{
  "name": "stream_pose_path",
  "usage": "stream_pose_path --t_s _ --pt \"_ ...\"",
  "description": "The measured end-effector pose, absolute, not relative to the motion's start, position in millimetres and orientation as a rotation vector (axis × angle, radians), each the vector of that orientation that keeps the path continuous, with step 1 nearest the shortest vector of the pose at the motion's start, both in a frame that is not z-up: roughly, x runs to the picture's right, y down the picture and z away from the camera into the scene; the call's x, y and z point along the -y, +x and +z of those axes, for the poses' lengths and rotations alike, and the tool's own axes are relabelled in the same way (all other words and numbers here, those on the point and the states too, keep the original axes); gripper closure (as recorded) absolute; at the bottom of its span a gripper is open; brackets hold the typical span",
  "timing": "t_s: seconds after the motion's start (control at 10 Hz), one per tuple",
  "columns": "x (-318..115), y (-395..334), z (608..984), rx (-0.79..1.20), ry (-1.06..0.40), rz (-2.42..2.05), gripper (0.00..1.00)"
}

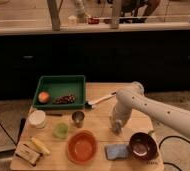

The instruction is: Place towel in table surface

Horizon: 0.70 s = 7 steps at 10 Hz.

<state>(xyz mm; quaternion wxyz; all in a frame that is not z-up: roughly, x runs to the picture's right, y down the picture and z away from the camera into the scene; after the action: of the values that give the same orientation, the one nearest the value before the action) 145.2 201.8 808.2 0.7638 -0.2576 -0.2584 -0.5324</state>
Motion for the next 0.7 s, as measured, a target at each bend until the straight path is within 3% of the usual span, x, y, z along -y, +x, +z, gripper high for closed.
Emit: stream_pose_path --t_s 0.7 --pt "-203.4 143.7 809.5 0.563 -0.569 -1.167 0.2"
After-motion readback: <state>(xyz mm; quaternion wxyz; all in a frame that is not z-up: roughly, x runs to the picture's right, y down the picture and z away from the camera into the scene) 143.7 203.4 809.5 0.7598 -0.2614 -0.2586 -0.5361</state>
